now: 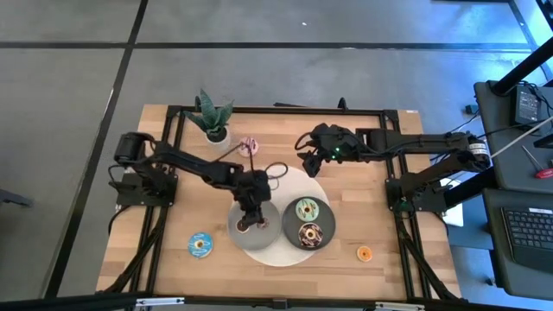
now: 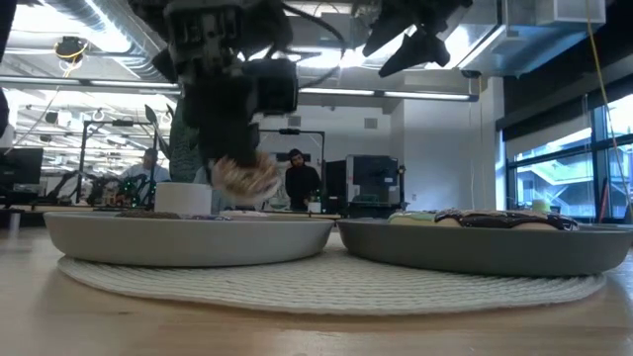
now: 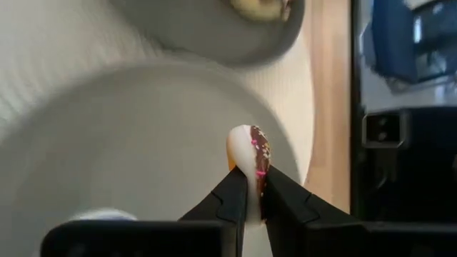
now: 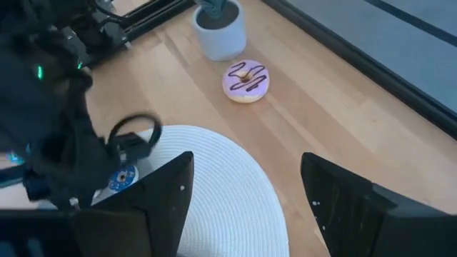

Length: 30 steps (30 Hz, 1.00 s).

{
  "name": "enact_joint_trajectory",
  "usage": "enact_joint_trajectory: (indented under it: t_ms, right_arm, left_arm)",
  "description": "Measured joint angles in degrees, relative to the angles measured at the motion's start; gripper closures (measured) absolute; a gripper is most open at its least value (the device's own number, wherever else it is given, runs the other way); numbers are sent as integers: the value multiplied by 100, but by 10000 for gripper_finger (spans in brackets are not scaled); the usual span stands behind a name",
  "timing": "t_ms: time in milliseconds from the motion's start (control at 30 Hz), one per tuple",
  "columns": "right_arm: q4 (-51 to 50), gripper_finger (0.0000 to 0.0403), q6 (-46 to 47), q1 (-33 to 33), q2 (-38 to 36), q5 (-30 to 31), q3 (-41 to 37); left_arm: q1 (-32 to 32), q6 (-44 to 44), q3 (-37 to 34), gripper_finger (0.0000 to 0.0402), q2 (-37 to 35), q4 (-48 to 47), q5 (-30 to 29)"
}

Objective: Pick & Place donuts
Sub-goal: Put the small brown donut on the light gray plate

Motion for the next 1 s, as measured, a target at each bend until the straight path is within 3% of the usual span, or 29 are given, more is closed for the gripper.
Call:
enact_joint_trajectory:
  t_ms: [233, 1000]
  right_arm:
    - [-48, 144, -3, 0, 0, 2, -2]
    - [-221, 144, -20, 0, 0, 7, -4]
  left_arm:
    - [-171, -52, 0, 367, 441, 42, -5]
    - [-36, -154, 0, 359, 457, 81, -316]
